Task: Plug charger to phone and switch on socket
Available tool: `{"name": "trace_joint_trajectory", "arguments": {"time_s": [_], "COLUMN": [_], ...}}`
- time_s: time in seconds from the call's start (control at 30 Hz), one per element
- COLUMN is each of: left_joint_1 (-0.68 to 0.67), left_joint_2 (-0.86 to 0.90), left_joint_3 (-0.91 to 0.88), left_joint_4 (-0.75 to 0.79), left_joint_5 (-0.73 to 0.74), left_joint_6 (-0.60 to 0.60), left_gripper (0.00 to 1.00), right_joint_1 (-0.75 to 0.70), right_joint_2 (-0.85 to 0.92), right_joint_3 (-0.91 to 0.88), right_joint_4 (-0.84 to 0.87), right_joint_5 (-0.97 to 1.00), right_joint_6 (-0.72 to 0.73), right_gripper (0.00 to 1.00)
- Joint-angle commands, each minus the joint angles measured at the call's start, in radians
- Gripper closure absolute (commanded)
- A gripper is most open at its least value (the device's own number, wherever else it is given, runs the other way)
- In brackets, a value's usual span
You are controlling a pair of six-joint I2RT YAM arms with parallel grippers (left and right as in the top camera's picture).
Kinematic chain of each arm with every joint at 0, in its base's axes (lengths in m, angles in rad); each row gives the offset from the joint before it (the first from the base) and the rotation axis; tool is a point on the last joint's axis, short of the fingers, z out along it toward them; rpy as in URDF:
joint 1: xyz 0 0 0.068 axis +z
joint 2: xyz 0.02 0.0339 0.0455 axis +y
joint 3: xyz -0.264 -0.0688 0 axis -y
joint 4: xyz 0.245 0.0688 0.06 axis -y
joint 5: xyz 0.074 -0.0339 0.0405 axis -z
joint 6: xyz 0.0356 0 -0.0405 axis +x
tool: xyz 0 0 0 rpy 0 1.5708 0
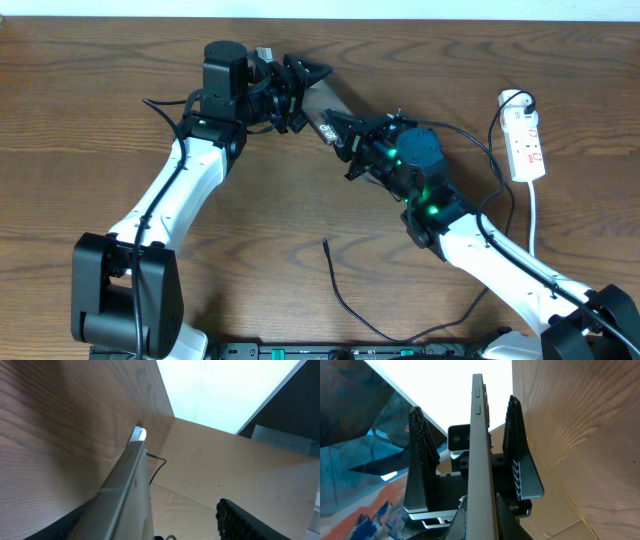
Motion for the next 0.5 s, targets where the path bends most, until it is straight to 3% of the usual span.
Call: {"name": "trace_joint_trajectory", "arguments": {"time_s": [0.0,0.27,0.47], "left_joint_1": [0.000,0.000,0.000], "left_joint_2": [-0.017,-0.017,-0.017], "left_joint_3": [0.000,0.000,0.000], "left_joint_4": [0.002,0.002,0.002], "left_joint_5": [-0.006,-0.006,-0.006], "left_joint_6": [0.002,0.002,0.001], "left_gripper": [0.30,0.36,0.54], "right_joint_1": [0.016,0.030,0.031], "right_joint_2": [-0.008,-0.008,-0.008], "right_joint_3": [0.019,0.019,0.019], "right_joint_4": [0.017,0.016,0.014], "right_joint_5": [0.022,0.026,0.026], "right_joint_6": [0.004,0.004,0.004], "right_gripper": [0.99,0.99,0.99]}}
